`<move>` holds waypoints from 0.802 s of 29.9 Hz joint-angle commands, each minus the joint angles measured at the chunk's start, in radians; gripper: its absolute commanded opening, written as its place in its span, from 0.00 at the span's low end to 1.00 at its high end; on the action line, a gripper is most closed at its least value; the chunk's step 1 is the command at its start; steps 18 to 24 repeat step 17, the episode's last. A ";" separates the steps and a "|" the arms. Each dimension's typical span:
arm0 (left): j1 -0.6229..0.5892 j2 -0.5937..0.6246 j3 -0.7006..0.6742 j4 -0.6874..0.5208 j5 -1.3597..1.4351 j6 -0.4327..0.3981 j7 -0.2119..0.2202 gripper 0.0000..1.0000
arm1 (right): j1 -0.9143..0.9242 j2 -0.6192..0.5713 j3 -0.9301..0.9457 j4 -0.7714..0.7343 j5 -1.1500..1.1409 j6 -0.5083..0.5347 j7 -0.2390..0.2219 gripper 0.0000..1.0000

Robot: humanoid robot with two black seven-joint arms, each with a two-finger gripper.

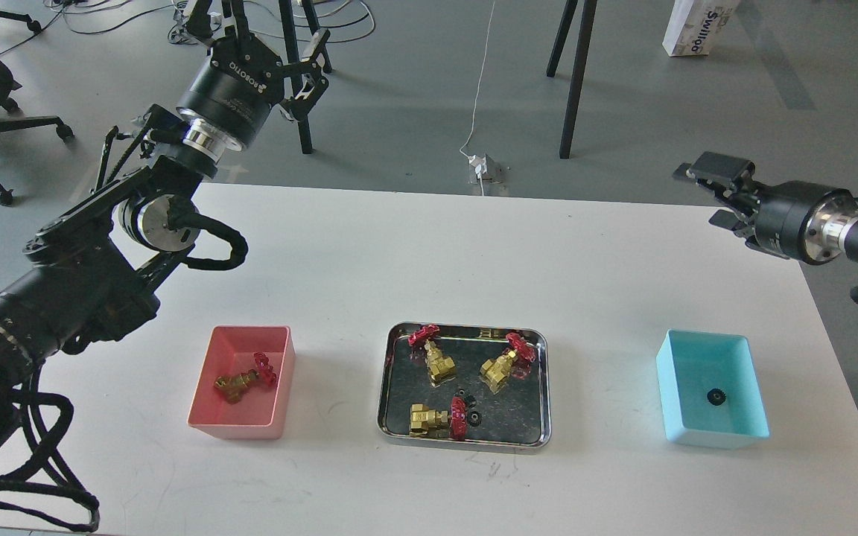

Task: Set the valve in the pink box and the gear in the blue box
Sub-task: 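Withdraw the right gripper from the light-blue box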

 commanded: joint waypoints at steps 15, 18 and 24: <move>-0.014 -0.132 -0.012 0.306 -0.018 0.000 0.000 0.99 | -0.290 0.327 0.460 -0.451 0.571 0.530 0.220 0.98; -0.014 -0.135 -0.012 0.306 -0.018 0.000 0.000 0.99 | -0.289 0.338 0.460 -0.448 0.571 0.530 0.224 0.98; -0.014 -0.135 -0.012 0.306 -0.018 0.000 0.000 0.99 | -0.289 0.338 0.460 -0.448 0.571 0.530 0.224 0.98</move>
